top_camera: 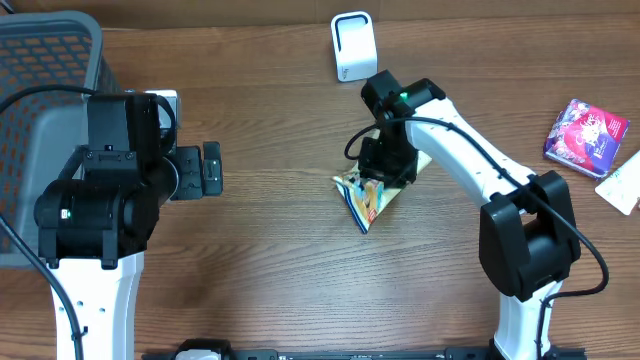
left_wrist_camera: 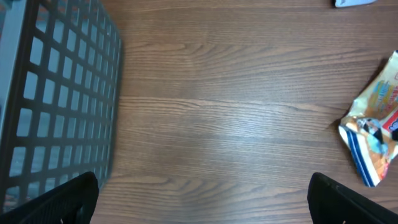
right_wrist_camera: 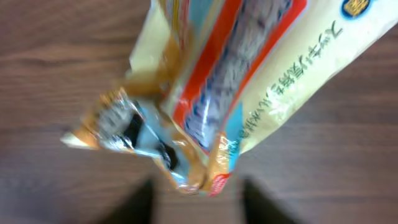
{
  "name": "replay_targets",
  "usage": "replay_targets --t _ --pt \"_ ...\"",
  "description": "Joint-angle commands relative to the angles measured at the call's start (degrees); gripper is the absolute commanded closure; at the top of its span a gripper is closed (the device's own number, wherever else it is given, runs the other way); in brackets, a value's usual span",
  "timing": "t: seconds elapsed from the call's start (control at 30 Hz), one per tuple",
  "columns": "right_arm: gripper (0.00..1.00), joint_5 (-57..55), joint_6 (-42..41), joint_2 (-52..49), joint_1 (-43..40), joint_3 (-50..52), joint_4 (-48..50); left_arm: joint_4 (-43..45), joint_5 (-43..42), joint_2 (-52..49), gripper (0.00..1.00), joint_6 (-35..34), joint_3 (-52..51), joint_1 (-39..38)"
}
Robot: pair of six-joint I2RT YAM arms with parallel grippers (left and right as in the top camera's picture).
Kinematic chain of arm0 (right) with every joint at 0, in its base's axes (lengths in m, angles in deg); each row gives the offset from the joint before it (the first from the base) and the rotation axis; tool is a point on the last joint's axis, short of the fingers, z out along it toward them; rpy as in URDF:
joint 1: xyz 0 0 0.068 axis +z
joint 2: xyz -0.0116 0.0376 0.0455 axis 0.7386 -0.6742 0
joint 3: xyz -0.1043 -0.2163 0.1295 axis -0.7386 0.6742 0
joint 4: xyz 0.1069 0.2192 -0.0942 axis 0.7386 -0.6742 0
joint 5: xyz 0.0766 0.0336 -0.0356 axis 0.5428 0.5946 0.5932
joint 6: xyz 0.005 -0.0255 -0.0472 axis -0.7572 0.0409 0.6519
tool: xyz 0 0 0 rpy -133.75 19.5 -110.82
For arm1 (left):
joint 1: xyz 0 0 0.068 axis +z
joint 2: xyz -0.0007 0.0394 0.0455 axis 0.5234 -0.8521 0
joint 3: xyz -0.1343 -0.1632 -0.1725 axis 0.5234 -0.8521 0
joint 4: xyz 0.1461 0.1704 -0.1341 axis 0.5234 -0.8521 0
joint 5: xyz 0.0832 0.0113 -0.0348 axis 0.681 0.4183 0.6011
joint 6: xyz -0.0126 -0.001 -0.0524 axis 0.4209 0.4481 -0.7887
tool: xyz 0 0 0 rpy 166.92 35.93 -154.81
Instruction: Scan the item barcode
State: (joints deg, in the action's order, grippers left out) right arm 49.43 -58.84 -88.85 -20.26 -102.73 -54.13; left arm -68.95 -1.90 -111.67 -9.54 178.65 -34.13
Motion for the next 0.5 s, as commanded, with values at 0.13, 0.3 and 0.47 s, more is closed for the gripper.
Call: replay_targets --t 0.13,0.3,0.47 --pt "0.0 -0.4 9.0 1.2 -0.2 -0.4 -5.0 0.0 0.0 0.8 0.0 -3.4 1.1 0.4" --pt "0.0 -18.8 17.6 1.2 2.5 -0.4 -4.4 0.3 0.1 0.8 0.0 -3.5 1.1 0.4" --pt "0.0 -26.8 18.5 1.2 9.0 -0.4 -5.4 0.8 0.6 0.8 0.0 -3.4 1.0 0.4"
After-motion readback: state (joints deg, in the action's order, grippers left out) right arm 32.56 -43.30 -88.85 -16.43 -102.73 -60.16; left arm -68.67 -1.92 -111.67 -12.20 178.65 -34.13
